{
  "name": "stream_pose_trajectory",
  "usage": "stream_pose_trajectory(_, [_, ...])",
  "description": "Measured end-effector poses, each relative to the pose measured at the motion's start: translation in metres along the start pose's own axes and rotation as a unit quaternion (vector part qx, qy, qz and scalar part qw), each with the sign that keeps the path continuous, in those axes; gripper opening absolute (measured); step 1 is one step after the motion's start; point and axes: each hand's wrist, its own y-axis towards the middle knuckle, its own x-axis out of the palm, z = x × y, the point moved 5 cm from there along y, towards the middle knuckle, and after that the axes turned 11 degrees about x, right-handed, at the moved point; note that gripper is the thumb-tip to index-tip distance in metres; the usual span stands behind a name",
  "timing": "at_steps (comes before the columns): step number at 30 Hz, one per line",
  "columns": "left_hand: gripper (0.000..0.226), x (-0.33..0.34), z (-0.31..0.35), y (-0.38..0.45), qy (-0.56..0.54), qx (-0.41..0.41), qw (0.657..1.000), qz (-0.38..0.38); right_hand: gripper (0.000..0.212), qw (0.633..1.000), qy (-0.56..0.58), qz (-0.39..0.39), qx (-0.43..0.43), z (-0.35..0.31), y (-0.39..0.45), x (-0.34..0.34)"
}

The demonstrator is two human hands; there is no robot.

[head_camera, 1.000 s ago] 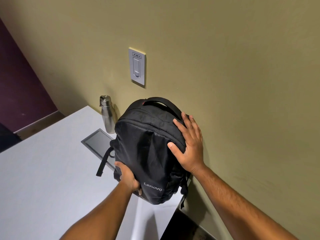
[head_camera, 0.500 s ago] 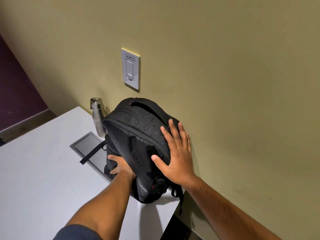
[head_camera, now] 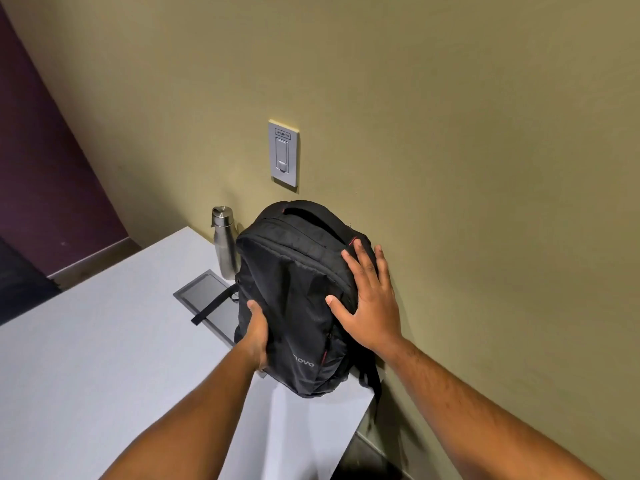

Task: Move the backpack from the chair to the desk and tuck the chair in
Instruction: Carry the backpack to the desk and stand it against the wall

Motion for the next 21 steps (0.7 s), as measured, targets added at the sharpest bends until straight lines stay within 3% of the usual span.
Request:
stream_pose_trajectory(4, [0.111,-0.006,0.009,-0.025,0.108,0.086,0.99,-0.042,0.091,0.999,-0.026,-0.024,0.014,-0.002,-0.002,-0.005])
stream_pose_trajectory(8, [0.089,-0.011,0.016,-0.04,0.236,0.184,0.953,-0.047,0.098,0.994,-0.075,-0.068,0.029,-0.002,-0.008,-0.007])
stream_pose_trajectory(14, [0.095,-0.024,0.012,-0.067,0.473,0.302,0.827,-0.023,0.111,0.984,-0.136,-0.103,0.057,0.005,-0.041,-0.009])
stream_pose_trajectory(21, [0.1,-0.037,-0.016,-0.106,0.616,0.3,0.728,-0.001,0.113,0.979,-0.146,-0.129,0.053,0.004,-0.086,-0.017])
